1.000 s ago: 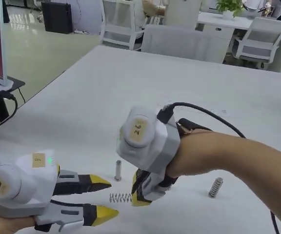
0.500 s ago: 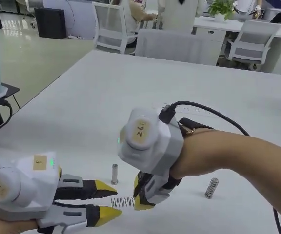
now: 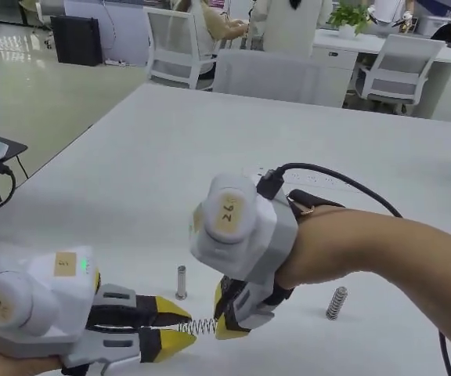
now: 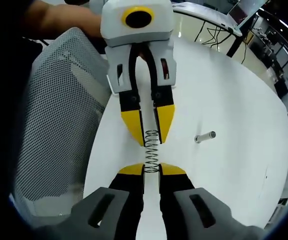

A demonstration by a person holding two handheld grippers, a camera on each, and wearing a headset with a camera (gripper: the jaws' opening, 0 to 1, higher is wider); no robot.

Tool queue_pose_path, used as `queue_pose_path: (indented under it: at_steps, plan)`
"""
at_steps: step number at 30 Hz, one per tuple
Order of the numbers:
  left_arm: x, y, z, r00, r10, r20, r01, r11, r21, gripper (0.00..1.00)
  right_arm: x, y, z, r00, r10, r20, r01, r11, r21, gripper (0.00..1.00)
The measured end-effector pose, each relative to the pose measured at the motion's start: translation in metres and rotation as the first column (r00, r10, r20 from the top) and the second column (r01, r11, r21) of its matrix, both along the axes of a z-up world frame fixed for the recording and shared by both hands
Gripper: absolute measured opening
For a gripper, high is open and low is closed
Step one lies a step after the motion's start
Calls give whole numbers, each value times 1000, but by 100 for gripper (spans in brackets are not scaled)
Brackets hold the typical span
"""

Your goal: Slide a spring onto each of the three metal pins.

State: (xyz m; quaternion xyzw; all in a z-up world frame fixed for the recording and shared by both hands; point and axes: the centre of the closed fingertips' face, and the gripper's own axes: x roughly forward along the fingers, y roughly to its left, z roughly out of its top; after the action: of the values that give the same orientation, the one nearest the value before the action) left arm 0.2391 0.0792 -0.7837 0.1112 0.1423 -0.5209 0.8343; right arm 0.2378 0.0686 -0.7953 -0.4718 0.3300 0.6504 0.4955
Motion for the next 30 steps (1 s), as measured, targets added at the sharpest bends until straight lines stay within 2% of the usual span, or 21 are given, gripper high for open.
queue_pose_path:
  at_steps: [7, 11, 13, 19, 30]
  plan:
    - [-1, 0, 0, 1000, -10, -4, 10, 1000, 1, 4, -1, 0, 0, 1000, 5, 4, -5, 1000, -1, 8]
    - [-5, -1, -1, 999, -29, -21, 29, 1000, -1, 2, 0, 0, 1, 1000, 1, 3, -1, 1000, 4, 8]
    - [-5, -1, 0, 999, -26, -20, 26, 1000, -4, 2, -2, -1, 1, 1000, -1, -12, 1, 1000, 7, 8]
    - [-7, -3, 0, 999, -34, -19, 34, 999, -4, 2, -4, -3, -1, 1000, 5, -18, -5, 1000, 3, 9]
    - [-9, -6, 11, 999, -43, -6, 42, 999, -29, 2, -5, -5, -6, 1000, 2, -29, -2, 1000, 2, 11]
